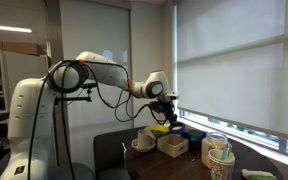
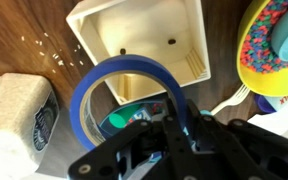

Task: Take the blue tape out of the box and put it on the table

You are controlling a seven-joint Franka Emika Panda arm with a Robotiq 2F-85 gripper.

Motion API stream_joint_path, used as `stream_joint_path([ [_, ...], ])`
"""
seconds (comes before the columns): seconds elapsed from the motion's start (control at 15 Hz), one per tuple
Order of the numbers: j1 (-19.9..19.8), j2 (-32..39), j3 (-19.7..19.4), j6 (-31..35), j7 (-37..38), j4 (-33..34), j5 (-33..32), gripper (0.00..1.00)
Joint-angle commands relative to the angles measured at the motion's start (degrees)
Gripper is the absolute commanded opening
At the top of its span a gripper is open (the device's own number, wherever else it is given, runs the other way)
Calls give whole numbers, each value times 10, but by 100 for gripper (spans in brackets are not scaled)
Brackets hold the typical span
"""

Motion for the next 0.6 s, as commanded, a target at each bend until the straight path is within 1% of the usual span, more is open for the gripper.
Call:
stream_joint_path([
  [0.0,0,-44,-12,-43,89,-19,-102,4],
  [0.07,-7,-56,-15,-61,108,-27,-116,4],
  [0.2,-27,-83,-25,-88,142,-51,-122,4],
  [0.4,-65,-117,-43,-115,158,-97,-88,4],
  [0.53,-88,-133,-53,-116,157,-134,-68,4],
])
